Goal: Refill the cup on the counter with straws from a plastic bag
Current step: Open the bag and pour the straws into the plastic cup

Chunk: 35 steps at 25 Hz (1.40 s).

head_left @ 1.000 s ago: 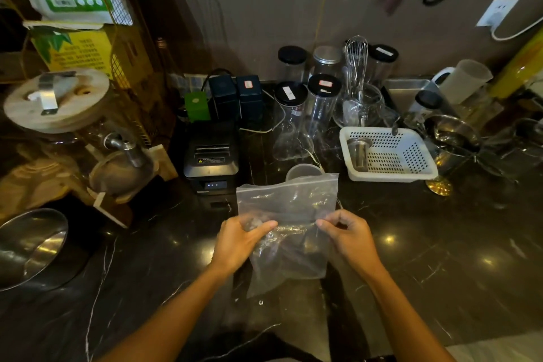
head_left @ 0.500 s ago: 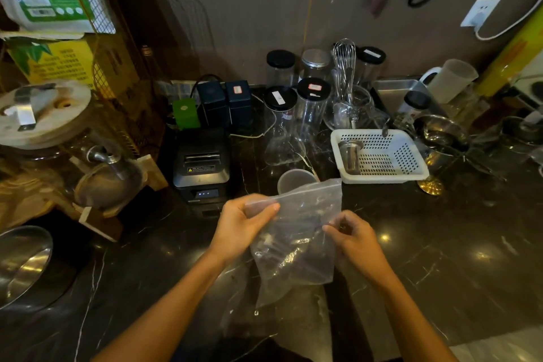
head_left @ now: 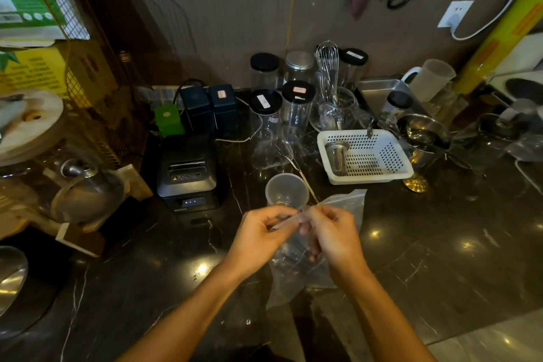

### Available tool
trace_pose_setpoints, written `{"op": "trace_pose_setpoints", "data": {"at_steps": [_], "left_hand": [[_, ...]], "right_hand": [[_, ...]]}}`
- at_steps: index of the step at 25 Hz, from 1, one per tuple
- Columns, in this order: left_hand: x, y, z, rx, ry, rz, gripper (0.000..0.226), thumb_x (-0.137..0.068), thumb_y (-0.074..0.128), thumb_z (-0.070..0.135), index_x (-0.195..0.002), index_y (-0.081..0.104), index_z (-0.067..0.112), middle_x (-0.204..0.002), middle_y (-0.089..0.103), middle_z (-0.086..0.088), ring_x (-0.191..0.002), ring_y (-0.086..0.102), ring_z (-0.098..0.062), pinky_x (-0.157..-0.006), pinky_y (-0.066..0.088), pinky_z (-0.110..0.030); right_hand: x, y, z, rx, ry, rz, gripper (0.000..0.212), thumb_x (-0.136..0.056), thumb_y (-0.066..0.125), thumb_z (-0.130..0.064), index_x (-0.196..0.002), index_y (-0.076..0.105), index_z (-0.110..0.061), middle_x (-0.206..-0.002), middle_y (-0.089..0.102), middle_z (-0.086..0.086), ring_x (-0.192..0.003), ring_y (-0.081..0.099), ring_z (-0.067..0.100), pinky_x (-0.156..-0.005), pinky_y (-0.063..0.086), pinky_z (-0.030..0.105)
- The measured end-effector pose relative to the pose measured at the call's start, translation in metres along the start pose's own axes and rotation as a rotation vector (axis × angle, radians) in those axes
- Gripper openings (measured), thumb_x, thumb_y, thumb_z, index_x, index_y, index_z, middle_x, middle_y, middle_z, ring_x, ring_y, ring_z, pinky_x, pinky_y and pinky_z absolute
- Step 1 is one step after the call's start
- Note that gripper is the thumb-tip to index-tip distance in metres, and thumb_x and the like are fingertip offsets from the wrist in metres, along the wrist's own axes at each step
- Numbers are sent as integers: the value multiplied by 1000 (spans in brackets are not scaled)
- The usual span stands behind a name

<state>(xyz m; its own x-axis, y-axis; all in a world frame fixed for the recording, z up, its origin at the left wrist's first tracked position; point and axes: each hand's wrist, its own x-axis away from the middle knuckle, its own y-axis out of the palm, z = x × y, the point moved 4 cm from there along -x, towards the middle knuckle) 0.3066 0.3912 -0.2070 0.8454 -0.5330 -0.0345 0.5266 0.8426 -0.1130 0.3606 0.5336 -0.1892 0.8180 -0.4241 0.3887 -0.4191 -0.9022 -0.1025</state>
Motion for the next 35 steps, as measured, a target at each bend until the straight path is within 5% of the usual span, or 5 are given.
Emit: {"op": "trace_pose_setpoints", "data": {"at_steps": [4, 8, 19, 30, 35], "left_hand": [[0, -6, 7, 8, -18, -27, 28, -89, 71, 34, -115, 77, 24, -112, 75, 10, -108, 72, -9, -97, 59, -35], [-12, -9, 9, -87, -54, -69, 16, -92, 75, 18, -102, 82, 28, -101, 79, 9, -100, 75, -12, -95, 60, -46], [-18, -10, 12, 86, -393, -220, 10, -90, 76, 13, -96, 82, 8, -93, 82, -8, -90, 79, -20, -73, 64, -32], [-20, -18, 17, -32, -338, 174, 15, -91, 70, 0, -76, 70, 1, -67, 75, -8, -63, 77, -18, -56, 62, -26], [-16, -8, 27, -165, -213, 35, 19, -85, 75, 1, -70, 71, 12, -69, 75, -9, -70, 76, -29, -68, 65, -37]], "right_hand": [[-1, -6, 3, -89, 56, -73, 26, -99, 63, -11, -73, 63, -5, -54, 50, 5, -39, 40, 12, -39, 34, 25], [-2, -4, 7, -70, 53, -91, 31, -99, 67, -14, -68, 61, -13, -52, 49, -1, -42, 42, 7, -44, 34, 24], [5, -9, 12, -218, 15, -324, 35, -101, 66, -22, -67, 61, -12, -55, 53, 3, -49, 53, 11, -58, 49, 24], [10, -32, 12, -59, 8, -40, 36, -95, 64, -5, -60, 61, -14, -56, 50, 2, -51, 49, 12, -51, 43, 27], [7, -46, 6, 338, 8, 200, 20, -90, 70, -24, -83, 61, -7, -77, 66, 7, -73, 66, 26, -61, 55, 39]]}}
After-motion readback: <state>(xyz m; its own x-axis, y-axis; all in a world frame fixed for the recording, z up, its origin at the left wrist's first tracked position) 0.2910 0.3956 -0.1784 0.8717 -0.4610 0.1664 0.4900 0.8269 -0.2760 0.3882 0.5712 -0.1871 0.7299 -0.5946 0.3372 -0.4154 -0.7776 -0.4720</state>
